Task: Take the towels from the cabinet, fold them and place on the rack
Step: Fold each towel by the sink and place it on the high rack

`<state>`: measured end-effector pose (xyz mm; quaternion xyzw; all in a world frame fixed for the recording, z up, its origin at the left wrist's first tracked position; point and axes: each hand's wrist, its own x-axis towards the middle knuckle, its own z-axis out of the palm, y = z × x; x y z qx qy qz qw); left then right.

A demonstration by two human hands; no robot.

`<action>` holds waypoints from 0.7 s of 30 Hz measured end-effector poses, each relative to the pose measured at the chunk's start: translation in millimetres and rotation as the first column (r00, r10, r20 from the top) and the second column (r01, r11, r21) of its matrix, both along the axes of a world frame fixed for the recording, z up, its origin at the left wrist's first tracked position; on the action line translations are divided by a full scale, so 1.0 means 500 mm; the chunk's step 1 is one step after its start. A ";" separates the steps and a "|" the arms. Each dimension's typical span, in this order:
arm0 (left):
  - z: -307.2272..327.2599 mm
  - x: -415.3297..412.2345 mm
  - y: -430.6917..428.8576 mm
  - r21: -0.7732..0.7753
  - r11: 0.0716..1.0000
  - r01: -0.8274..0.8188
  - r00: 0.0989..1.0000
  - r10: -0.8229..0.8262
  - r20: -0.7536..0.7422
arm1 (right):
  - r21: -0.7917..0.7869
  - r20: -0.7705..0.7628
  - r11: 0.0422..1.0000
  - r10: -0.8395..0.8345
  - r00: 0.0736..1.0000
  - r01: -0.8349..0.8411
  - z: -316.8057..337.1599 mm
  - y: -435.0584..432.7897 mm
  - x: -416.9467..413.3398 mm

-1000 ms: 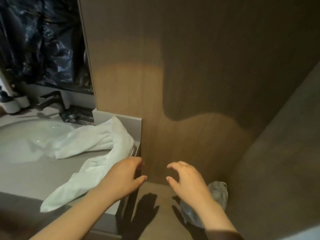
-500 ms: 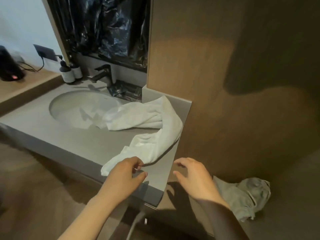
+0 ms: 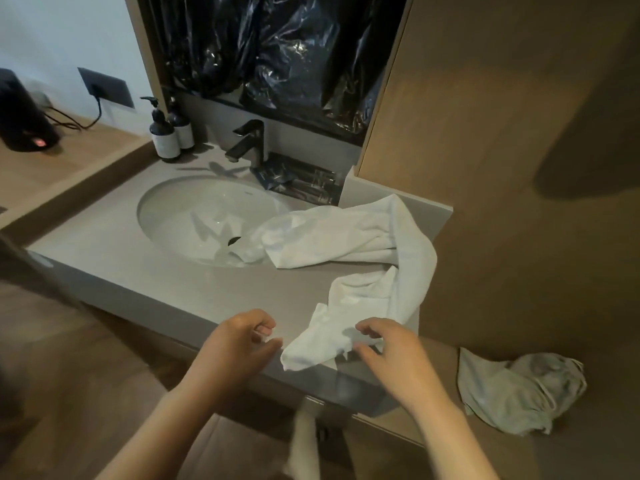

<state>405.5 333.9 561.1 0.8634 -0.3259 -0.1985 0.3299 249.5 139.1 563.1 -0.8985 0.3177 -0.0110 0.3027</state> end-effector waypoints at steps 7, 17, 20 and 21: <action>-0.014 0.092 -0.042 0.021 0.999 0.038 0.999 -0.037 -0.037 | 0.035 -0.002 0.997 -0.062 0.998 0.062 -0.008 -0.049 0.078; -0.002 0.252 -0.204 0.049 0.996 0.081 0.995 -0.084 0.054 | 0.047 0.126 0.987 -0.157 0.980 0.152 -0.016 -0.202 0.208; -0.011 0.283 -0.257 0.029 0.996 0.079 0.996 -0.080 0.026 | 0.034 0.145 0.986 -0.165 0.976 0.162 -0.018 -0.236 0.236; -0.015 0.290 -0.271 0.031 0.996 0.087 0.996 -0.088 0.017 | 0.030 0.144 0.985 -0.174 0.974 0.171 -0.017 -0.244 0.242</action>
